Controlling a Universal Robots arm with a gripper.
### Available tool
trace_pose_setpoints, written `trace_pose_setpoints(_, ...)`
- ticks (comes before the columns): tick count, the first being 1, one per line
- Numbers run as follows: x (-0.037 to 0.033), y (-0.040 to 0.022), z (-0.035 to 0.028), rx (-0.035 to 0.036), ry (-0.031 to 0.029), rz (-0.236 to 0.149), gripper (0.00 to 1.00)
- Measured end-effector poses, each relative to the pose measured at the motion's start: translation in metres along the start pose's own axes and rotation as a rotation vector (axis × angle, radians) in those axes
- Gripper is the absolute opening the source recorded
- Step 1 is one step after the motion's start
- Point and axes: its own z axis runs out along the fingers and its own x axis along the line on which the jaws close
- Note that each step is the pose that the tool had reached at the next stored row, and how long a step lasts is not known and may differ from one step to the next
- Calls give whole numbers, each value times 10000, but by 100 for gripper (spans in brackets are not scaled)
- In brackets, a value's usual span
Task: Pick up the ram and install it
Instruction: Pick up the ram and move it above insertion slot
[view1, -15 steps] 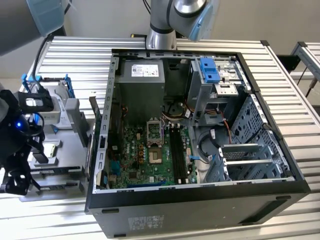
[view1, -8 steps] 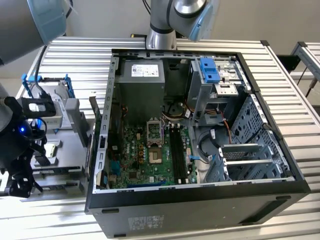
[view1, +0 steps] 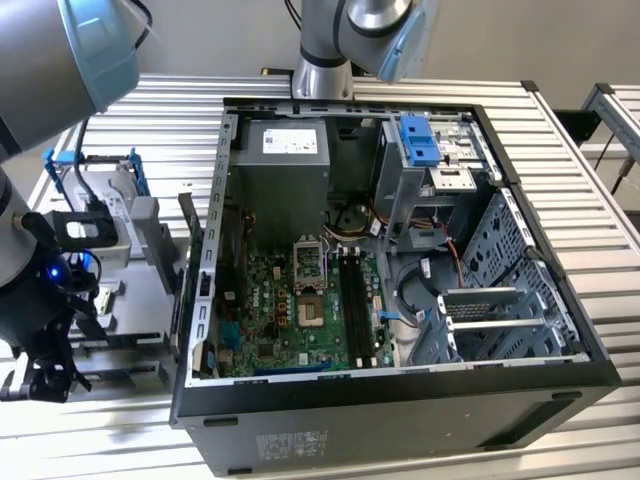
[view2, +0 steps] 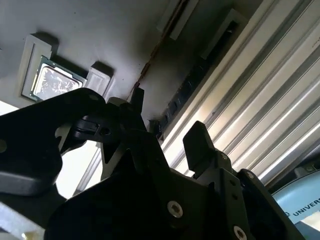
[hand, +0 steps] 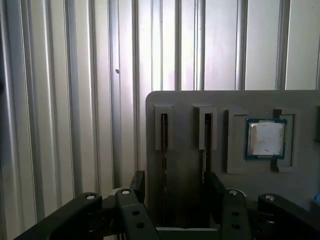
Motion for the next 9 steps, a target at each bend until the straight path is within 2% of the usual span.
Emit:
trace_pose_setpoints(7, 2, 2, 126, 0, 1, 1, 100)
trace_pose_setpoints(9, 3, 2, 140, -1, 1, 2, 100)
